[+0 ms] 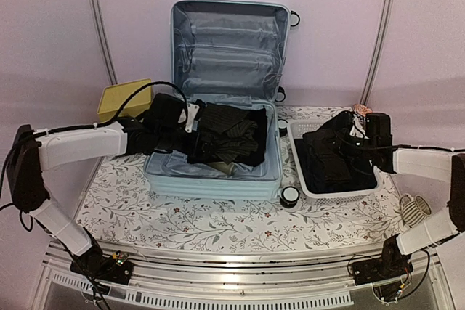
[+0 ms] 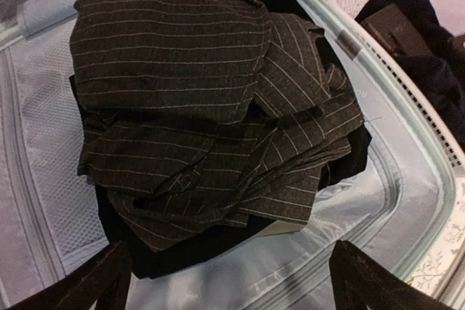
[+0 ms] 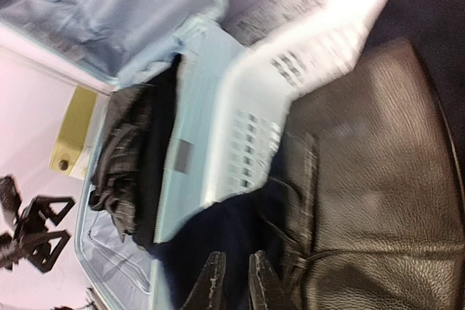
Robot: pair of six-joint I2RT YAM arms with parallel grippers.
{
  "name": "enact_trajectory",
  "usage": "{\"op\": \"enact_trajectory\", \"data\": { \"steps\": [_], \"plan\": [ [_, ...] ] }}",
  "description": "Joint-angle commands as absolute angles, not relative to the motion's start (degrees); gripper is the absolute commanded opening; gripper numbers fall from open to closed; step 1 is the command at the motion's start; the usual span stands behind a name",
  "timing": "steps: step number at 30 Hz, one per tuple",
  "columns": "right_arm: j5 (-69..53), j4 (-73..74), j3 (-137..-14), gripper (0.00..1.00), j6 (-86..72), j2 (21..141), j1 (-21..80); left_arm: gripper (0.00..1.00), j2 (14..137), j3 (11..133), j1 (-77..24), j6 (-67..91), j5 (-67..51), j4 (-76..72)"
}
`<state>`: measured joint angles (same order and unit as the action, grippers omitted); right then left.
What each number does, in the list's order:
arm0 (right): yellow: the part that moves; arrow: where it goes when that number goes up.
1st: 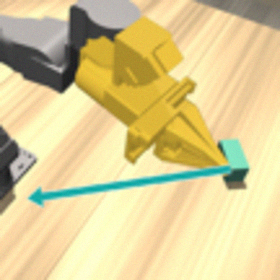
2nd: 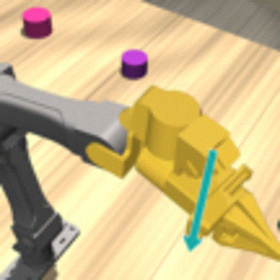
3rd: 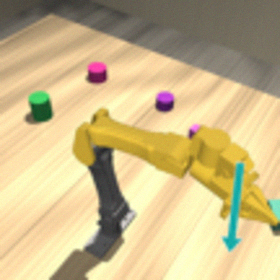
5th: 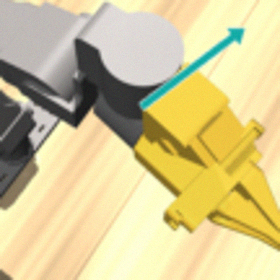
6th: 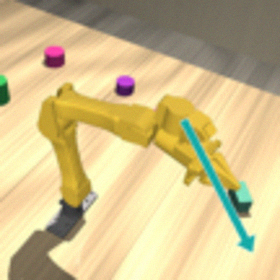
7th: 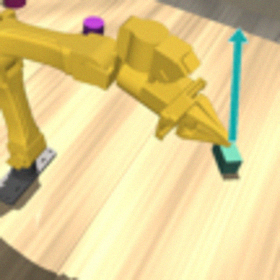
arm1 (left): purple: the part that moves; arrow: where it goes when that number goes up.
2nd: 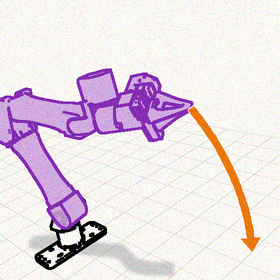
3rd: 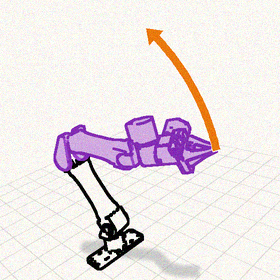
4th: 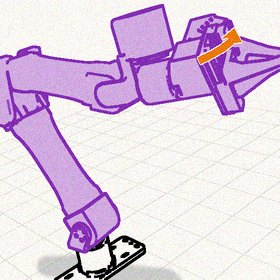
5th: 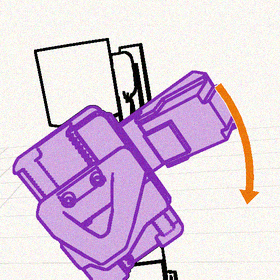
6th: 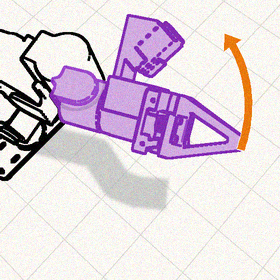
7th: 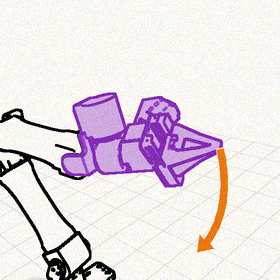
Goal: Open, take out, and arrange the luggage
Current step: Pick up the clothes from the opened luggage.
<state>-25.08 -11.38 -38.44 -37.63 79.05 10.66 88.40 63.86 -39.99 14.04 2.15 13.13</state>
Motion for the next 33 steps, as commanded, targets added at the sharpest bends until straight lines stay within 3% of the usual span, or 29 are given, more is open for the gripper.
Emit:
{"op": "enact_trajectory", "data": {
  "steps": [1,5,12,20,24,26,27,33],
  "plan": [
    [-24.7,-2.4,-42.0,0.15,-30.1,73.3,11.4,0.98,93.5,71.6,-42.2,7.5,7.5,16.8],
    [-24.7,0.4,-42.9,0.31,-28.9,70.4,11.4,0.98,100.0,80.0,-43.9,7.4,10.7,21.2],
    [-22.9,4.3,-43.6,0.48,-26.7,67.7,11.4,0.98,114.0,98.2,-44.8,9.5,13.8,31.4],
    [-22.4,6.0,-42.3,0.6,-25.6,65.9,11.4,0.98,124.6,114.5,-46.8,15.1,15.5,40.7],
    [-22.6,8.2,-43.8,0.74,-25.1,63.8,11.4,0.98,114.1,100.1,-47.0,16.3,17.3,30.1],
    [-23.8,9.2,-45.3,0.95,-24.5,62.4,11.4,0.98,105.8,91.4,-46.2,16.5,15.1,24.2],
    [-24.3,9.2,-45.9,1.0,-24.6,61.7,11.4,0.98,101.6,88.0,-45.2,17.1,13.3,22.3],
    [-18.1,12.4,-49.4,0.99,-25.6,57.6,10.3,0.98,87.8,71.5,-38.4,21.0,1.0,15.6]
  ]
}}
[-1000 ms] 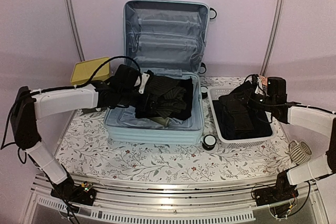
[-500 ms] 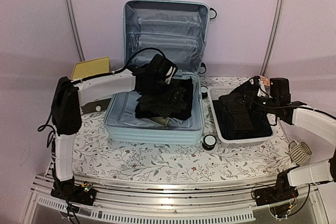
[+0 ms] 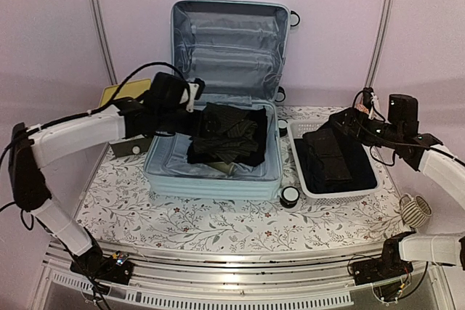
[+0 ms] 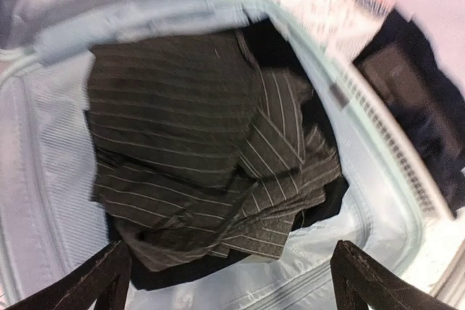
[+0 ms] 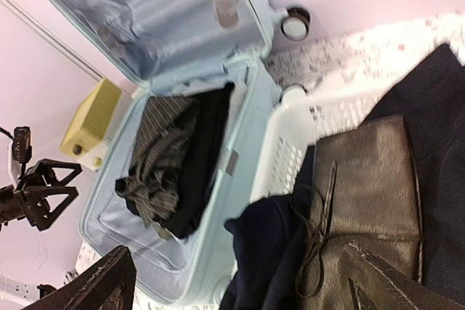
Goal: Open, take out, and arrange the luggage
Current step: Pick up the clothes from the opened luggage.
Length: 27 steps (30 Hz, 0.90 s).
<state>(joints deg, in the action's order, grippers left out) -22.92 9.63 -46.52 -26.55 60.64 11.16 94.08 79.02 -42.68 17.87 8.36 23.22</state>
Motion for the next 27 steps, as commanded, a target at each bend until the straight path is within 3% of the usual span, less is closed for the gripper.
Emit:
{"op": "enact_trajectory", "data": {
  "steps": [1,6,14,20,27],
  "plan": [
    [-18.5,11.5,-48.7,0.99,-25.6,56.8,9.5,0.98,86.1,69.7,-37.7,21.2,0.4,15.2],
    [-23.1,12.3,-53.1,0.99,-27.2,60.2,9.9,0.98,80.6,62.6,-32.6,22.8,-4.2,14.4],
    [-22.1,15.8,-64.5,0.99,-27.9,71.7,20.7,0.93,76.4,54.5,-24.3,24.3,-14.5,5.6],
    [-20.0,16.1,-75.4,0.99,-29.3,84.7,29.0,0.84,82.4,55.6,-18.5,26.1,-25.5,-0.7],
    [-18.1,14.8,-86.4,0.97,-33.3,99.3,34.1,0.71,93.6,63.2,-17.4,24.9,-30.0,-1.9]
  ]
}}
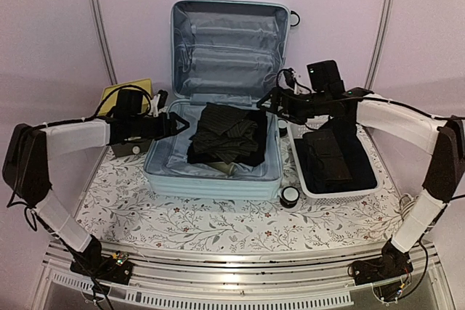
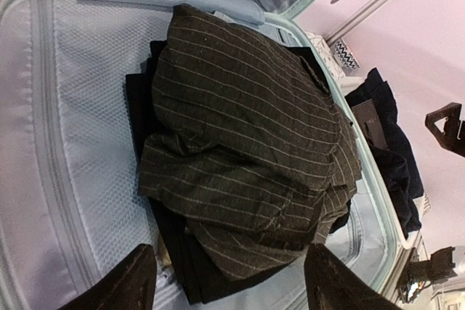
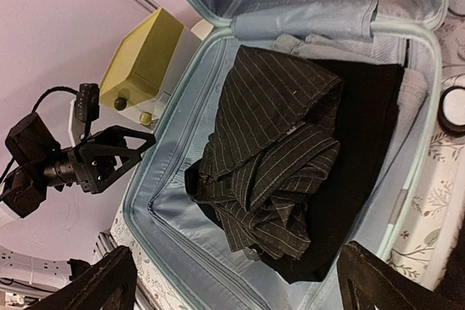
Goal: Open, take out, and arrange the luggage
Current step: Pick up the clothes from the opened luggage.
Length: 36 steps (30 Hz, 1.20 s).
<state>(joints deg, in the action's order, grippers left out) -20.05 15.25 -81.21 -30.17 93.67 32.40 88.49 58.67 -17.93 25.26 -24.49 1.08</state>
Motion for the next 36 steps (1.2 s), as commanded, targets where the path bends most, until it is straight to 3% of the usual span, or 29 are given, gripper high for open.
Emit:
{"op": "enact_trajectory", "data": {
  "steps": [1,13,23,36],
  "plan": [
    [-17.6,14.8,-87.9,0.97,-33.6,101.1,34.3,0.7,95.4,64.4,-17.3,25.1,-30.9,-2.0],
    [-15.9,16.4,-100.2,0.95,-39.3,116.5,34.3,0.68,108.2,74.8,-17.2,26.3,-33.7,-3.3],
    [-17.7,14.7,-98.0,0.95,-42.1,118.9,34.2,0.67,118.0,84.9,-15.7,24.1,-36.9,0.6],
    [-19.5,8.5,-90.9,0.92,-43.2,114.9,34.3,0.66,130.6,100.7,-14.0,23.6,-50.0,3.7]
  ]
}}
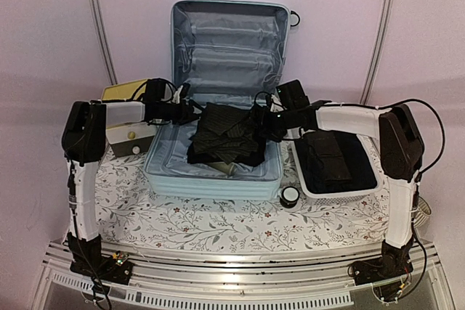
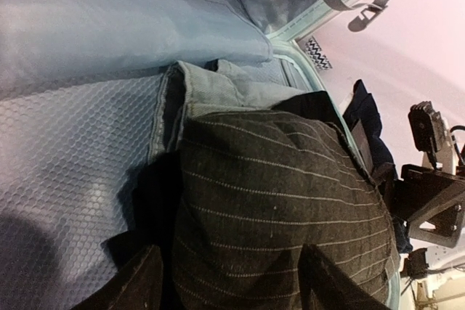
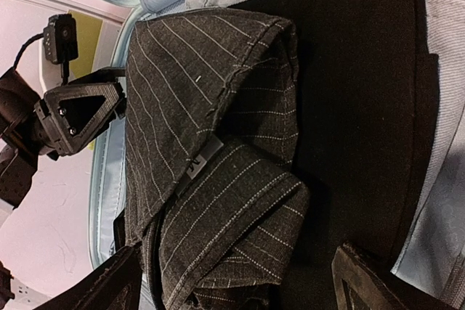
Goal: Open, take out, and arrange the luggage
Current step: Pick up the clothes from the opened luggage.
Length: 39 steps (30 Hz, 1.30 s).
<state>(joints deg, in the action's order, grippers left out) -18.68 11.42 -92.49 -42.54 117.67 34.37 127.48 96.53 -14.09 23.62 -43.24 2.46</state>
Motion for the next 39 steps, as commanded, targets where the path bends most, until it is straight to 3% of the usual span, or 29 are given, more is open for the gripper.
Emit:
{"op": "enact_trajectory", "data": {
  "steps": [1,9,14,23,39],
  "plan": [
    [-19.5,8.4,-90.6,0.92,-43.2,114.3,34.3,0.66,131.0,101.4,-14.0,23.8,-50.9,3.7],
    [-18.3,7.8,-85.4,0.91,-42.4,110.1,34.3,0.62,131.7,102.8,-14.4,23.3,-52.6,1.8],
    [-15.9,2.4,-76.4,0.9,-42.9,103.2,34.4,0.53,132.4,103.6,-14.3,23.3,-54.9,2.3],
    [-13.9,2.0,-72.4,0.89,-41.7,98.9,34.4,0.01,130.7,102.8,-14.5,23.1,-59.2,1.8],
    [-19.6,-0.9,-69.7,0.88,-24.4,90.5,34.5,0.0,109.2,91.9,-18.3,14.4,-53.2,0.9]
  ]
}}
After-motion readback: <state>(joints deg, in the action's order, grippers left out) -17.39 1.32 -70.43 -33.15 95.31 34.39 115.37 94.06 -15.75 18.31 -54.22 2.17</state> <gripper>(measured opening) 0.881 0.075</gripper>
